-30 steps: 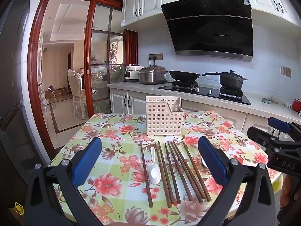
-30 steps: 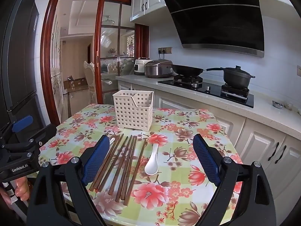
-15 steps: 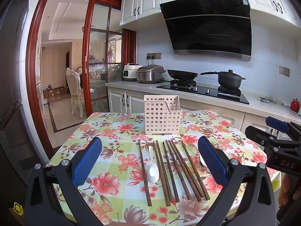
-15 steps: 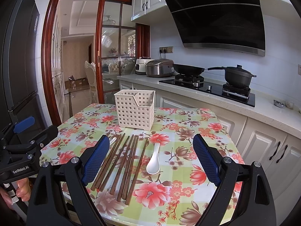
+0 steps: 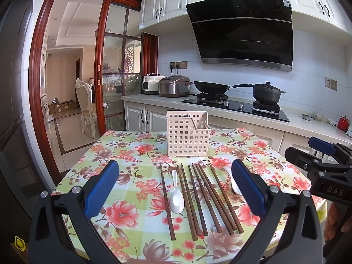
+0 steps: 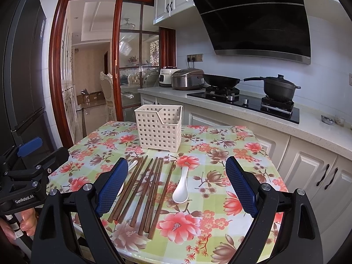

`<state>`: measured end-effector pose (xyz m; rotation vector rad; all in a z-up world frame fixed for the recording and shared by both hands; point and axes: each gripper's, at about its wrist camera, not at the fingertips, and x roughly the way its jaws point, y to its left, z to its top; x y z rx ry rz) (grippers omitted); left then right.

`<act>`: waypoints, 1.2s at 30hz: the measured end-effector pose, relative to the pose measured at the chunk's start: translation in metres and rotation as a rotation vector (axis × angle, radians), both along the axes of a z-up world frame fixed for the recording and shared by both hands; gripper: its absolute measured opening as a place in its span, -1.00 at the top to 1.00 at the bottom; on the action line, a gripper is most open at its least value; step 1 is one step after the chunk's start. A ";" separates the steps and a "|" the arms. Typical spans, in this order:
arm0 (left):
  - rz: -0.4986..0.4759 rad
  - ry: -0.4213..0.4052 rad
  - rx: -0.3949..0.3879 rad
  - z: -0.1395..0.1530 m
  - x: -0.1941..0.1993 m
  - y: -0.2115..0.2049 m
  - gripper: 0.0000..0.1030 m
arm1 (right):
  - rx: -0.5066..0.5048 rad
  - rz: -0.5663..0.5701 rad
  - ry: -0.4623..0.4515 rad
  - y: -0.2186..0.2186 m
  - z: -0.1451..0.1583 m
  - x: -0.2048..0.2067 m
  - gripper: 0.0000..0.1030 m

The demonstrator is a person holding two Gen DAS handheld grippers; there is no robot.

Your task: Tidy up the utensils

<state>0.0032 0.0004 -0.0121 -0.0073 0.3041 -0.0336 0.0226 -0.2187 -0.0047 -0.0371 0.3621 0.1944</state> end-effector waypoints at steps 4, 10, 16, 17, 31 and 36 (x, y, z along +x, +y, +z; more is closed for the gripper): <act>-0.010 0.007 -0.010 0.000 0.000 0.000 -0.92 | 0.000 0.004 -0.001 0.000 -0.001 0.000 -0.65; -0.009 0.009 -0.021 0.002 0.000 0.002 -0.92 | 0.003 0.007 0.000 -0.001 0.000 0.000 -0.65; -0.028 0.011 -0.032 0.003 0.000 0.003 -0.92 | 0.005 0.011 0.002 -0.001 -0.001 0.000 -0.65; -0.034 0.012 -0.033 0.003 0.000 0.003 -0.92 | 0.005 0.010 0.001 -0.001 -0.001 0.000 -0.65; -0.093 0.020 -0.074 0.006 0.000 0.004 -0.92 | 0.018 0.021 0.005 -0.004 0.000 0.000 -0.65; -0.100 0.020 -0.077 0.005 0.000 0.004 -0.92 | 0.023 0.031 0.004 -0.005 0.001 0.000 -0.65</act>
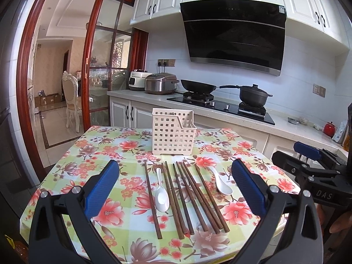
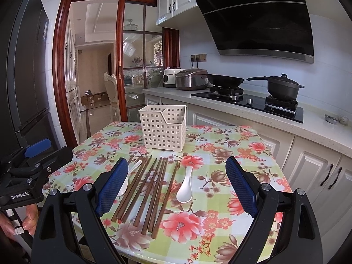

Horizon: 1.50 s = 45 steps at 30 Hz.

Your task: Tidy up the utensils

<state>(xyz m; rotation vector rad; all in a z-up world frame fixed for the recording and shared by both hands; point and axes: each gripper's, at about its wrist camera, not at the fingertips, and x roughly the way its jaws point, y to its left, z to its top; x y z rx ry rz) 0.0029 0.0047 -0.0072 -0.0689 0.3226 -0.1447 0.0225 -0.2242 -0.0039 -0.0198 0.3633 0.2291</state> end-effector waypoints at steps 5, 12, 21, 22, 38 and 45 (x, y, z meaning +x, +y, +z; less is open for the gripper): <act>-0.001 0.002 0.000 0.000 0.000 0.000 -0.92 | 0.001 0.002 0.000 0.000 -0.001 0.000 -0.65; -0.001 0.002 0.001 -0.001 0.000 0.001 -0.92 | 0.004 0.001 0.002 0.001 -0.001 0.000 -0.65; -0.003 0.001 0.001 -0.001 0.000 0.001 -0.92 | 0.002 0.001 0.002 0.000 -0.001 0.000 -0.65; -0.004 0.002 0.002 -0.002 0.000 0.001 -0.92 | 0.002 0.002 0.002 0.001 -0.001 0.000 -0.65; -0.023 0.011 -0.009 -0.006 0.001 0.001 -0.92 | 0.006 -0.001 0.009 0.000 -0.004 0.000 -0.65; -0.036 0.019 -0.020 -0.007 0.002 0.001 -0.92 | 0.018 -0.013 0.020 -0.003 -0.013 0.001 -0.65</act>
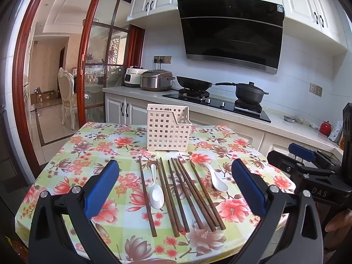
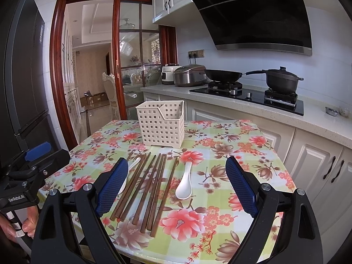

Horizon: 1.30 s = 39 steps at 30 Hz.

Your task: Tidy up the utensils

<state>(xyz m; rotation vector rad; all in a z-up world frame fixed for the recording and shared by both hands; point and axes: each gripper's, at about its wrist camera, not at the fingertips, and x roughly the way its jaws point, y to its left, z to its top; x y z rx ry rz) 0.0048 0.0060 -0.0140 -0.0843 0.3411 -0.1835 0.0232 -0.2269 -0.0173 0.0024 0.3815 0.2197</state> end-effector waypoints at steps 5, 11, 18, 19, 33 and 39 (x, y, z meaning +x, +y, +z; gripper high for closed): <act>0.009 0.038 -0.013 -0.006 0.010 0.003 -0.92 | 0.002 -0.007 0.028 -0.005 -0.004 0.009 -0.65; 0.038 0.060 -0.013 -0.015 0.023 0.010 -0.92 | 0.007 -0.023 0.055 -0.011 -0.013 0.022 -0.65; 0.013 0.177 -0.034 -0.039 0.056 0.019 -0.91 | 0.005 -0.017 0.121 -0.014 -0.028 0.048 -0.65; 0.016 0.189 -0.035 -0.044 0.062 0.021 -0.91 | 0.004 -0.014 0.134 -0.014 -0.031 0.052 -0.65; 0.069 0.436 -0.021 -0.089 0.149 0.038 -0.91 | -0.020 0.012 0.350 -0.003 -0.070 0.146 -0.61; 0.085 0.519 0.082 -0.089 0.185 0.032 -0.91 | -0.026 -0.006 0.447 0.004 -0.084 0.184 -0.17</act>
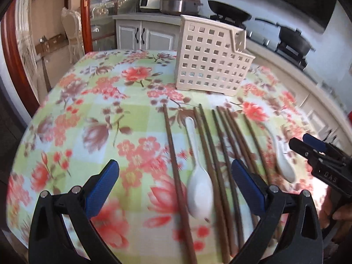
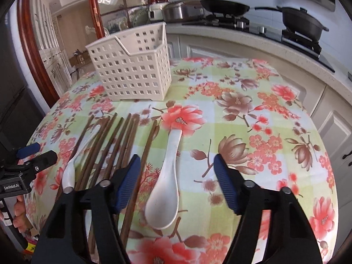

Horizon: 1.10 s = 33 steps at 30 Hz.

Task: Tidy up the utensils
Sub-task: 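Grasp a white spoon with the left tool while the right tool grasps the other spoon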

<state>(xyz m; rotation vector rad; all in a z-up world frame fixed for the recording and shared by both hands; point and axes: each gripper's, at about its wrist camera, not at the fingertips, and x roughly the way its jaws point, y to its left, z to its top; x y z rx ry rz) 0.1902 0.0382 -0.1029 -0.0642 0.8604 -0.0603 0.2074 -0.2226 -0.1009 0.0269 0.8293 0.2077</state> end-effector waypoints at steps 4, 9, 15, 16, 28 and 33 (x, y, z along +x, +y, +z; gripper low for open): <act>-0.004 0.005 0.078 -0.003 0.017 -0.007 -0.78 | -0.039 -0.002 0.073 0.006 -0.012 0.020 0.01; -0.028 0.060 0.047 -0.010 0.035 -0.009 -0.53 | -0.085 0.023 0.122 0.016 -0.017 0.037 0.13; -0.071 0.111 0.039 -0.018 0.051 -0.018 -0.30 | -0.107 0.027 0.163 0.023 -0.023 0.051 0.32; -0.077 0.118 0.036 -0.018 0.053 -0.019 -0.22 | -0.107 0.029 0.167 0.024 -0.023 0.053 0.33; -0.152 0.173 0.047 -0.022 0.074 -0.032 0.28 | -0.083 0.043 0.182 0.023 -0.027 0.059 0.42; -0.157 0.196 0.062 -0.031 0.078 -0.037 0.39 | -0.079 0.050 0.179 0.023 -0.028 0.060 0.42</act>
